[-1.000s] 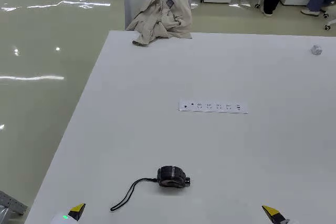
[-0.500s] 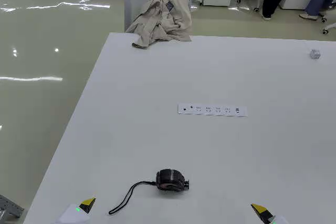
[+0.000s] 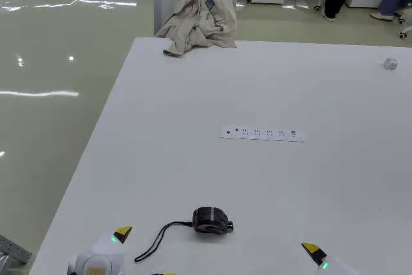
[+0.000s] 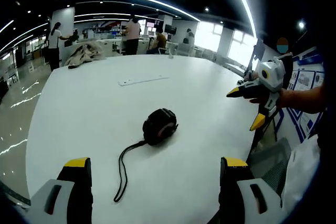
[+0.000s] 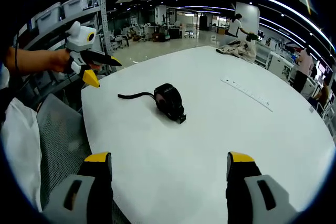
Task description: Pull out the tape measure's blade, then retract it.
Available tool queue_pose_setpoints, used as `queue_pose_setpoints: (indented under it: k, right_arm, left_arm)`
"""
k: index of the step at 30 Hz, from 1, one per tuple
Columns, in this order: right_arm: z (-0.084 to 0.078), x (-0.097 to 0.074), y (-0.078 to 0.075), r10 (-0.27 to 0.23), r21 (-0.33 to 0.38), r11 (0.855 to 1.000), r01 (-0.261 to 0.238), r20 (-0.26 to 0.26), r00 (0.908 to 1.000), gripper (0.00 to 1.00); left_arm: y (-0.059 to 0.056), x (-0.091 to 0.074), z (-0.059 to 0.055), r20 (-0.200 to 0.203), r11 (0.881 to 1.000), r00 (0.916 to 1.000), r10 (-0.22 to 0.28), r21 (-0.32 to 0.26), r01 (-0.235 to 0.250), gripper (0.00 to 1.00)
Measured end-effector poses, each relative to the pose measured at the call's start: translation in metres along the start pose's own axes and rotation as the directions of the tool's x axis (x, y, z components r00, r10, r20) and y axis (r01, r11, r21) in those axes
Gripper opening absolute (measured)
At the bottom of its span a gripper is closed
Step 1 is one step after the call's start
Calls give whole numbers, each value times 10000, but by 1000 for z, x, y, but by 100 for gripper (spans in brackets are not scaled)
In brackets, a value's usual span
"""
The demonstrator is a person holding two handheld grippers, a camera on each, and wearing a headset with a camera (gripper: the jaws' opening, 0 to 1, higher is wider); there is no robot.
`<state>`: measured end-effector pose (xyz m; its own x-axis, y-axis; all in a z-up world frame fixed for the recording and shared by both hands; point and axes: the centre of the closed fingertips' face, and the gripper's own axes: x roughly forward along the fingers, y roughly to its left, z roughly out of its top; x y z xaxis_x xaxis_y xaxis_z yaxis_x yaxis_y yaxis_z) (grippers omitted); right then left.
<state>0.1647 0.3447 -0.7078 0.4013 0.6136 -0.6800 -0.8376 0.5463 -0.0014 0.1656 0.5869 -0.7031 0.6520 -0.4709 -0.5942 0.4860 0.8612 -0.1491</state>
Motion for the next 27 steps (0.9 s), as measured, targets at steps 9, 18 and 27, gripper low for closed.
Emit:
queue_pose_setpoints:
  k: [9, 18, 27]
  right_arm:
    - [1, 12, -8, 242, -393, 9989, -250, -218, 9995, 93]
    - [2, 21, -8, 519, -958, 9938, -566, -507, 9974, 92]
    - [3, 36, -10, 754, -1407, 9863, -860, -792, 9940, 91]
  left_arm:
    - [-5, 18, 5, -153, 9960, 9984, -545, 694, 554, 99]
    - [-15, 35, 14, -244, 9817, 9931, -1148, 1498, 1172, 97]
    - [-19, 50, 14, -730, 9662, 9856, -1525, 1989, 1642, 96]
